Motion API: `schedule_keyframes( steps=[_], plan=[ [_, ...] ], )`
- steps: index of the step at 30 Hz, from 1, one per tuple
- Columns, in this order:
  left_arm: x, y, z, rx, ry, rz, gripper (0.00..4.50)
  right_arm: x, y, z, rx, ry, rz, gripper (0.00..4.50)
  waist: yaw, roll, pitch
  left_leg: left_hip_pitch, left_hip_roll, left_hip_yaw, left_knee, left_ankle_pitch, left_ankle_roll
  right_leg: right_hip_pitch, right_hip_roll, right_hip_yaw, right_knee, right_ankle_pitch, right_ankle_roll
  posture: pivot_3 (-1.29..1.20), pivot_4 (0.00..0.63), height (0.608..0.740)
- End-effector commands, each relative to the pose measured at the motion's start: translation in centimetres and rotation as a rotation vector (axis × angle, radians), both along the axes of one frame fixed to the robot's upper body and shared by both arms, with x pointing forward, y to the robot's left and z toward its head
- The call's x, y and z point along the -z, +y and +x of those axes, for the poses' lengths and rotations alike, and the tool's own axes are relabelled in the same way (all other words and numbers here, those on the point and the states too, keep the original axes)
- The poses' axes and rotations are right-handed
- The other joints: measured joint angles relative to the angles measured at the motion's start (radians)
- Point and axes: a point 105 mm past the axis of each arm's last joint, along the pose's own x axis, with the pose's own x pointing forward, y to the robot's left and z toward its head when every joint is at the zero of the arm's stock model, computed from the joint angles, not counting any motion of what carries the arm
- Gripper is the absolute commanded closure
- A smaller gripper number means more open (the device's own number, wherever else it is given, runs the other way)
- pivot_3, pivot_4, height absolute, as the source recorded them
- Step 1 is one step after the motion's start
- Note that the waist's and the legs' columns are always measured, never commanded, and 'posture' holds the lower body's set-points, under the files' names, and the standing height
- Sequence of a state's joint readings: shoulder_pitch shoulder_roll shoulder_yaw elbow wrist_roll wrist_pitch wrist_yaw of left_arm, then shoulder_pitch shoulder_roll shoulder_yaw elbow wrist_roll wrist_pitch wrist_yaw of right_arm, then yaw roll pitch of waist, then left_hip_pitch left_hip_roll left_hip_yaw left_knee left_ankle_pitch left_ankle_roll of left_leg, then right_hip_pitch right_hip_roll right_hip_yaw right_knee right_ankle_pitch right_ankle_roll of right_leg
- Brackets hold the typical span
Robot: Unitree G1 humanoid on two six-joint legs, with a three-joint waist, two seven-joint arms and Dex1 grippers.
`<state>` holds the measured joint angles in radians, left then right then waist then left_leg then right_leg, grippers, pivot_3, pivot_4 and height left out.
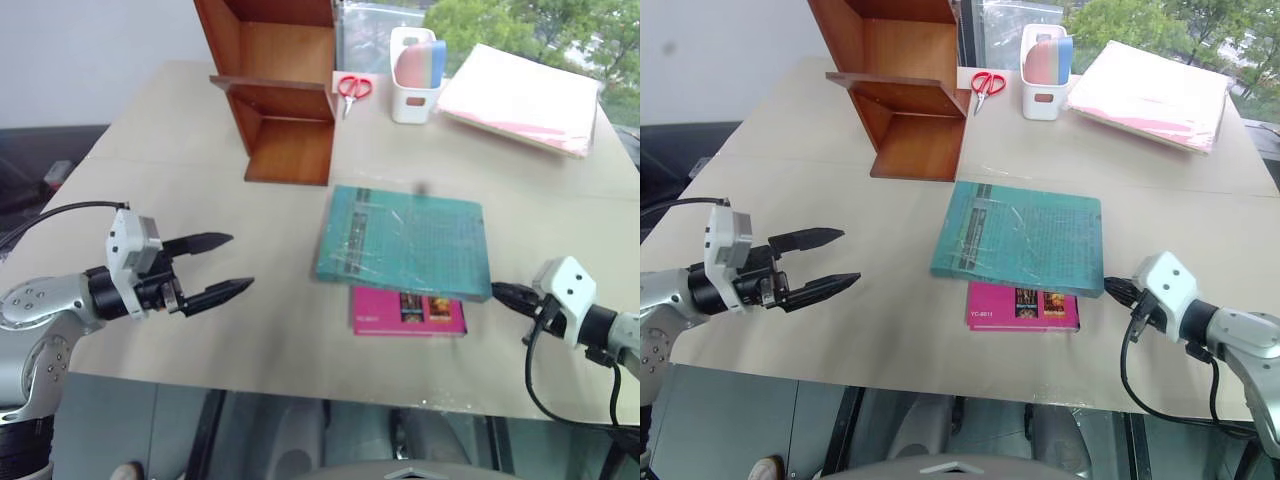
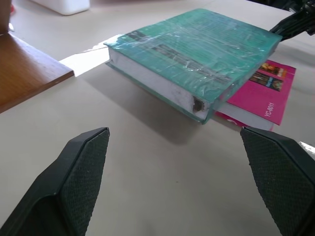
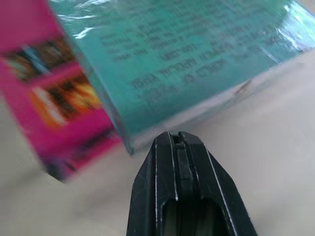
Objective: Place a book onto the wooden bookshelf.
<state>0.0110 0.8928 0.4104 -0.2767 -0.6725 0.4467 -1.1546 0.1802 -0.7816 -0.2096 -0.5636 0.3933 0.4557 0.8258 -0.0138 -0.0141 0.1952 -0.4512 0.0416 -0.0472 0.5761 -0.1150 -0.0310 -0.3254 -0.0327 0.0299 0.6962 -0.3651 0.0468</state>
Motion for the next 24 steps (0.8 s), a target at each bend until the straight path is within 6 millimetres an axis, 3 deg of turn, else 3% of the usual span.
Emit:
schedule_keyframes(
  steps=[1,7,12,15,20,24],
  plan=[
    [-0.4,-0.6,0.0,0.041,-0.005,0.015,0.0,-1.0,2.7,-1.0,-0.119,-0.01,0.061,4.44,0.0,0.0,0.0,0.0,0.0,0.0,0.0,0.0,0.0,0.0,0.0,0.0,0.0,0.0,0.0,0.0,0.15,0.74],
    [0.2,-1.4,-0.4,0.087,0.04,0.022,0.0,-0.8,4.9,-0.9,-0.193,0.0,0.083,4.44,0.0,0.0,0.0,0.0,0.0,0.0,0.001,0.0,0.0,0.0,0.0,0.0,0.0,0.0,0.0,0.0,0.15,0.74],
    [1.8,-3.0,-0.6,0.144,0.089,0.038,0.0,-0.7,4.4,-0.9,-0.166,-0.01,0.077,4.44,0.003,0.0,0.0,-0.001,0.0,0.0,0.001,0.0,0.0,0.0,0.0,0.0,0.0,0.0,0.0,0.0,0.15,0.74],
    [2.5,-3.7,0.2,0.158,0.07,0.055,0.0,-0.3,3.8,-0.9,-0.126,-0.018,0.058,4.44,0.004,0.0,0.0,0.0,0.0,-0.001,0.001,0.0,0.0,0.0,0.0,-0.001,0.0,0.0,0.0,0.0,0.15,0.74],
    [1.9,-3.4,0.5,0.179,0.06,0.029,0.0,-1.0,3.2,-1.8,-0.135,-0.015,0.076,4.44,-0.001,0.0,0.0,0.0,0.0,-0.001,0.002,0.0,0.0,0.0,0.001,-0.001,0.001,0.0,0.0,0.0,0.15,0.74],
    [1.9,-3.0,-0.5,0.198,0.072,0.009,0.0,-4.2,3.0,-3.1,-0.193,-0.029,0.185,4.44,-0.003,0.0,0.0,-0.001,0.0,0.0,0.002,0.0,0.0,0.0,0.0,0.0,0.001,0.0,0.0,0.0,0.15,0.74]
  ],
)
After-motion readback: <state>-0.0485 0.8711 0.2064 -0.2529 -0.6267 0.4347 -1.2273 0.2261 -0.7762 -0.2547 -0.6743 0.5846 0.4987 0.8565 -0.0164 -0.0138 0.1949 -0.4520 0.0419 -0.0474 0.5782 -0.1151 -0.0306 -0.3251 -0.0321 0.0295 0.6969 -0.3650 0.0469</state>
